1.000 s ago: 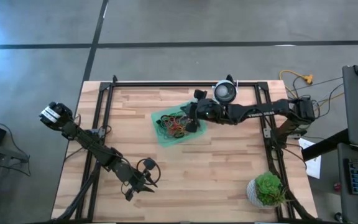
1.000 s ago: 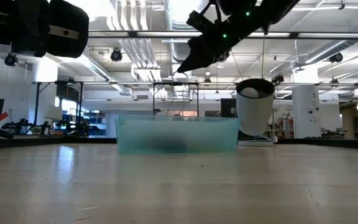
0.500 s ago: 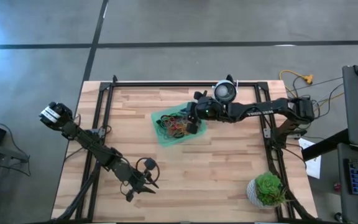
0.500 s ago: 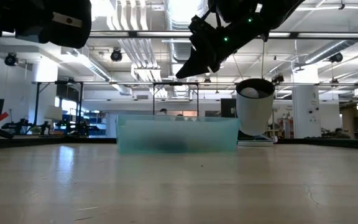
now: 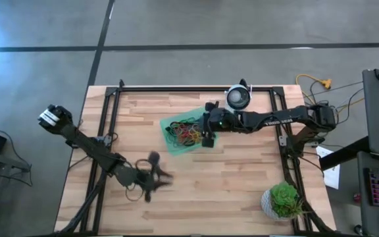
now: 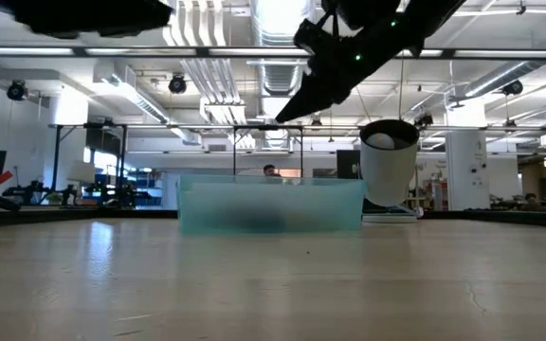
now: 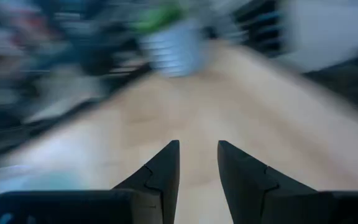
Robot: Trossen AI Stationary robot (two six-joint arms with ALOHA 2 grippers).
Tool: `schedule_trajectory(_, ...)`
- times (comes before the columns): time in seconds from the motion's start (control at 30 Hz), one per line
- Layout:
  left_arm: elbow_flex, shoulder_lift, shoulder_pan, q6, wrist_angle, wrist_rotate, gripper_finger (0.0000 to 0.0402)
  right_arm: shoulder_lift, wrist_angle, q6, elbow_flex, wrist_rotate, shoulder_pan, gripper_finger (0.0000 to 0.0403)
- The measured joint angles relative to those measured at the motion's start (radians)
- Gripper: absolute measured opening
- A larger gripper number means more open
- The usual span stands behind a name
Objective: Pick and place rubber bands into bin
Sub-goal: Return to Home Position
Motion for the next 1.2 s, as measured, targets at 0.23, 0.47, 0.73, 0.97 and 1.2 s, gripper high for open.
schedule_trajectory(0.23, -0.053, -0.145, 0.070, 0.263, 0.099, -0.129, 0.0093, -0.116, 0.003, -0.047, -0.060, -0.003, 0.067, 0.0141)
schedule_trajectory(0.47, -0.121, -0.331, 0.272, 0.254, 0.112, 0.252, 0.0093, -0.356, 0.113, -0.086, -0.245, -0.193, 0.084, 0.0133)
schedule_trajectory(0.73, -0.166, -0.426, 0.615, 0.181, 0.075, 0.584, 0.0093, -0.669, 0.318, -0.103, -0.536, -0.312, 0.074, 0.0134)
schedule_trajectory(0.97, -0.190, -0.513, 0.807, 0.149, -0.038, 0.782, 0.0093, -0.946, 0.324, -0.053, -0.743, -0.339, 0.063, 0.0127)
schedule_trajectory(1.2, -0.357, -0.731, 0.870, 0.126, -0.028, 0.781, 0.0093, -1.207, 0.320, -0.022, -0.906, -0.334, 0.063, 0.0127)
